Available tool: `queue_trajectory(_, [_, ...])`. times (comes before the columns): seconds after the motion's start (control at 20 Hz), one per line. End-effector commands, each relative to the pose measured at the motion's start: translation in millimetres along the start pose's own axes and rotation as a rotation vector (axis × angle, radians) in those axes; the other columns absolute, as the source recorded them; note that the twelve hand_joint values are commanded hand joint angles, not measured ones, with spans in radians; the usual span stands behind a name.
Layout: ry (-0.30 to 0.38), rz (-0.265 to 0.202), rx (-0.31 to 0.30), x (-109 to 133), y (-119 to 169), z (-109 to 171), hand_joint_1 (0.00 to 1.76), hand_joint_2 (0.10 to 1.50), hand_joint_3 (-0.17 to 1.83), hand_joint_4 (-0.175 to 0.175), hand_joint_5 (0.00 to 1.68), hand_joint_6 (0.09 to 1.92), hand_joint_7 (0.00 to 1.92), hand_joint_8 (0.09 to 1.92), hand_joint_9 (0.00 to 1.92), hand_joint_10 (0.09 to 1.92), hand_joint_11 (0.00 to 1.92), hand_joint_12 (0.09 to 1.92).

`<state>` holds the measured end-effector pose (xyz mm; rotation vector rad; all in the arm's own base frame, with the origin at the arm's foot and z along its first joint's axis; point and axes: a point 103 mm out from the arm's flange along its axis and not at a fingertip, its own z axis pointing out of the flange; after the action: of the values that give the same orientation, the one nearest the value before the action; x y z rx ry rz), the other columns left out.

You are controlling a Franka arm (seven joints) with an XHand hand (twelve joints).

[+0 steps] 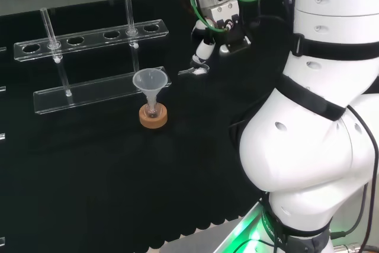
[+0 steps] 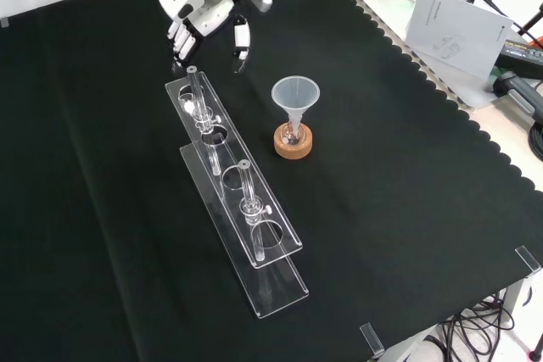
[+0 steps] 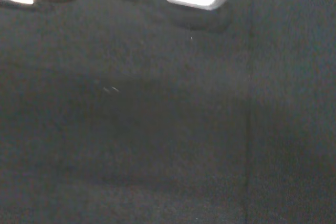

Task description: Pick up the weighing funnel.

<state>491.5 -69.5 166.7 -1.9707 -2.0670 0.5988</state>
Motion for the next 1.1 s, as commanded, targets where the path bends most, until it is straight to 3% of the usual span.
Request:
queue_trajectory(0.05, [-0.024, -0.023, -0.010, -10.4, 18.4, 13.0, 0.75, 0.66, 0.45, -0.034, 0.48, 0.09, 0.29, 0.64, 0.53, 0.58, 0.33, 1.33])
queue_trajectory(0.55, [-0.043, -0.051, 0.021, -15.6, 50.0, 22.5, 0.75, 0.65, 0.46, -0.034, 0.52, 0.09, 0.30, 0.65, 0.55, 0.58, 0.34, 1.33])
queue_trajectory(1.1, [-0.050, -0.061, 0.040, -14.6, 65.2, 29.2, 0.76, 0.65, 0.47, -0.032, 0.55, 0.09, 0.32, 0.65, 0.56, 0.58, 0.34, 1.33])
